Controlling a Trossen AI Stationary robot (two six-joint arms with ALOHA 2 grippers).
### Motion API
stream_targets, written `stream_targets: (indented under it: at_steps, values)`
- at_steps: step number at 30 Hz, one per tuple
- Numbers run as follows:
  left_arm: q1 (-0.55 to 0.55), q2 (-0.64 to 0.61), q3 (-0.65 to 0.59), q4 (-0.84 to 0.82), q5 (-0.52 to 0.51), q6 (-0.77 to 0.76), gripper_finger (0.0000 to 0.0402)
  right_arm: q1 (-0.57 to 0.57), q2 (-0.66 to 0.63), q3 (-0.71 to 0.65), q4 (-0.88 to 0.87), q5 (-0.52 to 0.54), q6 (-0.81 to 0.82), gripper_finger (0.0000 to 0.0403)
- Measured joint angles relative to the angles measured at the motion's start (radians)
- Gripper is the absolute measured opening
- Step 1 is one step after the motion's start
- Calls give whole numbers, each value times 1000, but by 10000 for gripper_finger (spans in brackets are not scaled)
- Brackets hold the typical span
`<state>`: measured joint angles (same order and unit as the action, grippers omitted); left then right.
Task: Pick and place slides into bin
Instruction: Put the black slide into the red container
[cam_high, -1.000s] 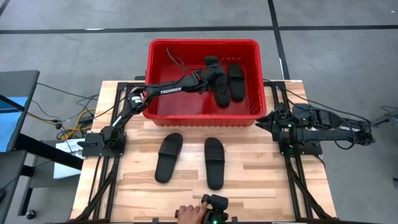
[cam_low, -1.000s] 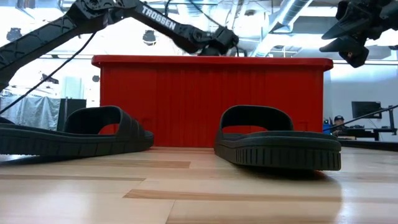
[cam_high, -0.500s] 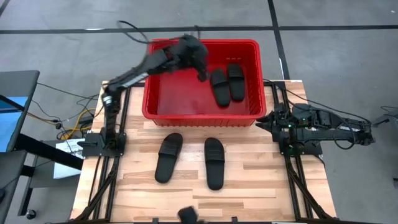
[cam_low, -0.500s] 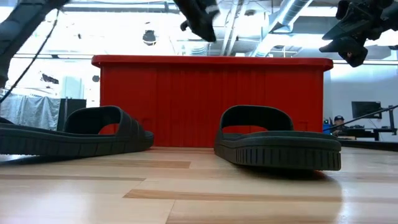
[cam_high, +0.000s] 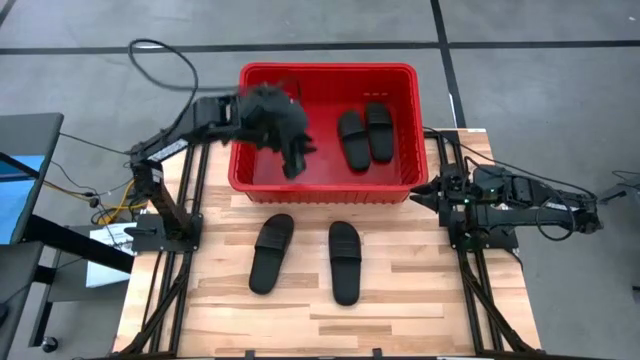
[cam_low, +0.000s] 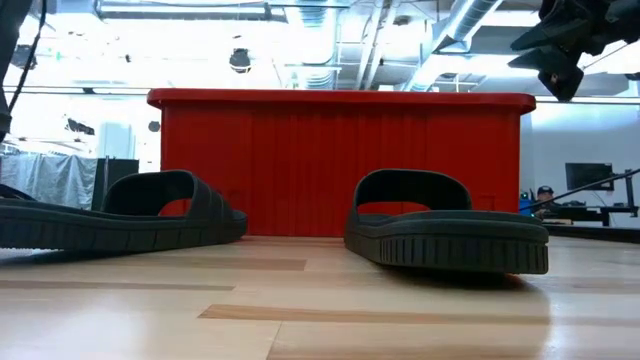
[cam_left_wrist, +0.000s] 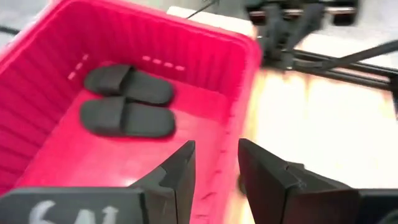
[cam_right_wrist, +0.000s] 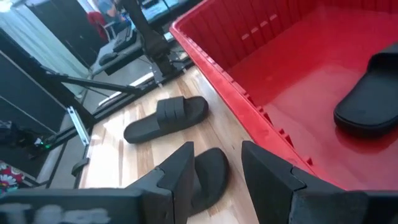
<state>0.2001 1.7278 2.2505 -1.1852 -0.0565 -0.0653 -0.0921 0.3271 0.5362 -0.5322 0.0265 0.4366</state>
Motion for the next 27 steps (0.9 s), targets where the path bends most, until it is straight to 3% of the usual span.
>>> stream_targets:
  at_steps: [3, 9, 14, 17, 27]
  values:
    - [-107, -2, -1, -3, -119, -26, 112, 0, 0, 0, 6, 0, 0, 127]
    - [-298, -30, -41, 3, -461, -128, 112, 0, 0, 0, 3, -3, 0, 127]
    - [-407, -98, -184, 94, -615, -195, 112, 0, 0, 0, 2, -7, 0, 127]
    - [-447, -170, -338, 226, -658, -228, 112, 0, 0, 0, 2, -18, 6, 127]
    - [-508, -497, -929, 697, -654, -236, 112, 0, 0, 0, 9, -28, 51, 127]
